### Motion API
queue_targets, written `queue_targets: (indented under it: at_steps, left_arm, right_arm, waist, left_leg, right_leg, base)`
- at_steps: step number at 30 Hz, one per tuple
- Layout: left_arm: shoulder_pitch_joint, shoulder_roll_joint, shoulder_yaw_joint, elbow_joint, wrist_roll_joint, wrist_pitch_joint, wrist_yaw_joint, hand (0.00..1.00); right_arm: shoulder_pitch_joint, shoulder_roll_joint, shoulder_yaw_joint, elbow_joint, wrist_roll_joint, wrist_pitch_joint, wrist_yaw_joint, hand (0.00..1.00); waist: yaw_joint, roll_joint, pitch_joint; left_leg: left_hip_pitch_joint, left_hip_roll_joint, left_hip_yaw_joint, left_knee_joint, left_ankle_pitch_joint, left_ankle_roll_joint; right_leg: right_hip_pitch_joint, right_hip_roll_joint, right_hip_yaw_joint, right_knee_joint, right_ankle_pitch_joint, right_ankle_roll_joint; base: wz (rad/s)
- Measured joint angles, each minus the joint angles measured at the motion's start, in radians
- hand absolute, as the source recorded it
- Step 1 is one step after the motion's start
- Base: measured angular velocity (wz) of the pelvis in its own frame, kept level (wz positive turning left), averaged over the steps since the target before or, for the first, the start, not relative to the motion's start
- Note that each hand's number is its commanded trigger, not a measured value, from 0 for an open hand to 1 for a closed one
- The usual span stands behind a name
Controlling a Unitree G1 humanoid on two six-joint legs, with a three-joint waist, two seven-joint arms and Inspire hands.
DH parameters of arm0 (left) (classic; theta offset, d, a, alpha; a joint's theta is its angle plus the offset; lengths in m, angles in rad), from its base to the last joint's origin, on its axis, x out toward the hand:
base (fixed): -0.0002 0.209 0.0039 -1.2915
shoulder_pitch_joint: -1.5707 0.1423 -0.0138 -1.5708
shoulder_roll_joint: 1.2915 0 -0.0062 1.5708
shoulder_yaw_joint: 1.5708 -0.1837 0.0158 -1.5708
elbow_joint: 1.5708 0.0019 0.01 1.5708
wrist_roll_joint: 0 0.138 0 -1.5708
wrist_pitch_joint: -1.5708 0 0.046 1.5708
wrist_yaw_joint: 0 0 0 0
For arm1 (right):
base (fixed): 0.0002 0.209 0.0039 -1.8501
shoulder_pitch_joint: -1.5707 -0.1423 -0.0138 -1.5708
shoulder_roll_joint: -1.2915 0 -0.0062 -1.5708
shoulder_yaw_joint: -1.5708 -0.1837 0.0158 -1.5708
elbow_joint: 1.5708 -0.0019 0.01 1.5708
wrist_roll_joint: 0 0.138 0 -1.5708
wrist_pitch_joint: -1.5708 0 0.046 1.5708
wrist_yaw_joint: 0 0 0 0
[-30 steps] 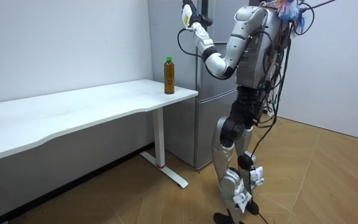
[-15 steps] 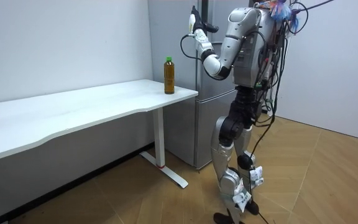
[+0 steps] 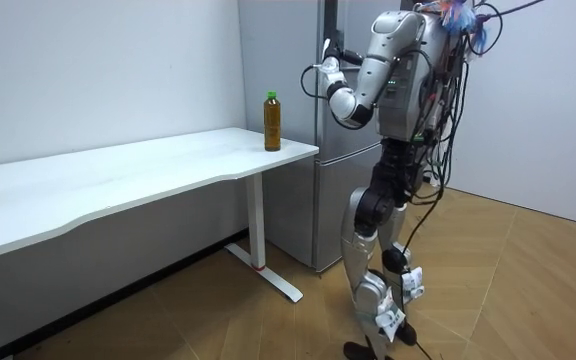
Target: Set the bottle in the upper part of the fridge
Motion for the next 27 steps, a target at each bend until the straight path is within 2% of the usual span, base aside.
queue_targets:
  at_steps: [4, 5, 6, 8, 9, 10, 15, 22, 27]
  left_arm:
    - [0.005, -0.002, -0.006, 0.035, 0.000, -0.003, -0.013, 0.00]
    - [0.010, -0.002, -0.007, 0.045, 0.000, -0.002, -0.018, 0.15]
    - [0.016, -0.002, -0.011, 0.051, 0.000, -0.002, -0.019, 0.35]
    - [0.020, -0.002, -0.016, 0.056, 0.000, -0.002, -0.020, 0.63]
    - [0.020, -0.002, -0.016, 0.060, 0.000, -0.002, -0.020, 0.76]
    - [0.021, -0.002, -0.013, 0.061, 0.000, -0.002, -0.018, 0.81]
    - [0.021, -0.005, 0.007, 0.069, 0.000, -0.003, -0.003, 0.86]
    - [0.021, -0.005, -0.063, 0.069, 0.002, 0.004, -0.027, 0.73]
    - [0.021, -0.001, -0.093, 0.069, 0.001, 0.008, -0.079, 0.68]
  right_arm:
    - [-0.001, -0.002, 0.000, 0.000, -0.002, 0.000, 0.000, 0.00]
    - [-0.001, -0.002, 0.000, 0.000, -0.001, 0.000, 0.000, 0.00]
    - [-0.001, -0.002, 0.000, 0.000, -0.001, 0.000, 0.000, 0.00]
    - [-0.001, -0.002, 0.000, 0.000, -0.001, 0.000, 0.000, 0.00]
    - [-0.001, -0.002, 0.000, 0.000, -0.001, 0.000, 0.000, 0.00]
    - [-0.001, -0.002, 0.000, 0.000, -0.001, 0.000, 0.000, 0.00]
    - [-0.001, -0.001, 0.000, 0.000, -0.001, 0.000, 0.000, 0.00]
    - [-0.003, -0.002, 0.016, -0.004, 0.000, -0.001, 0.000, 0.00]
    - [-0.004, -0.002, 0.019, -0.004, 0.001, -0.001, 0.000, 0.00]
  waist:
    - [-0.001, 0.000, -0.0001]
    - [-0.002, 0.000, 0.0001]
    - [-0.002, 0.000, 0.0002]
    - [-0.002, -0.001, 0.0009]
    - [-0.002, -0.002, 0.0013]
    - [-0.001, -0.003, 0.0019]
    - [-0.001, -0.009, 0.0026]
    - [-0.004, -0.011, 0.0030]
    - [-0.004, -0.011, 0.0028]
  left_leg:
    - [0.002, 0.000, 0.000, 0.003, 0.000, 0.000]
    - [0.001, 0.000, 0.001, 0.005, 0.000, 0.000]
    - [0.001, 0.000, 0.001, 0.007, 0.000, 0.000]
    - [0.001, 0.000, 0.002, 0.008, 0.000, 0.000]
    - [0.001, 0.000, 0.002, 0.008, 0.000, 0.000]
    - [0.001, 0.000, 0.002, 0.008, 0.000, 0.000]
    - [-0.001, 0.000, 0.002, 0.007, 0.000, 0.000]
    - [-0.002, 0.000, 0.003, -0.002, 0.000, 0.000]
    - [0.000, 0.000, 0.003, -0.002, 0.000, 0.000]
  right_leg:
    - [0.001, 0.000, 0.001, 0.002, 0.000, 0.000]
    - [0.002, 0.000, 0.002, 0.002, 0.000, 0.000]
    - [0.002, 0.000, 0.003, 0.002, 0.000, 0.000]
    - [0.002, 0.000, 0.004, 0.001, 0.000, 0.000]
    - [0.002, 0.000, 0.005, 0.000, 0.000, 0.000]
    - [0.002, 0.000, 0.006, 0.000, 0.000, 0.000]
    - [0.001, 0.000, 0.006, -0.003, 0.000, 0.000]
    - [-0.006, 0.002, 0.011, -0.004, 0.000, 0.000]
    - [-0.005, 0.002, 0.013, -0.003, 0.000, 0.000]
  base:
    - [0.00]
    - [0.00]
    - [0.00]
    - [0.00]
    - [0.00]
    - [0.00]
    - [0.00]
    - [-0.02]
    - [0.00]
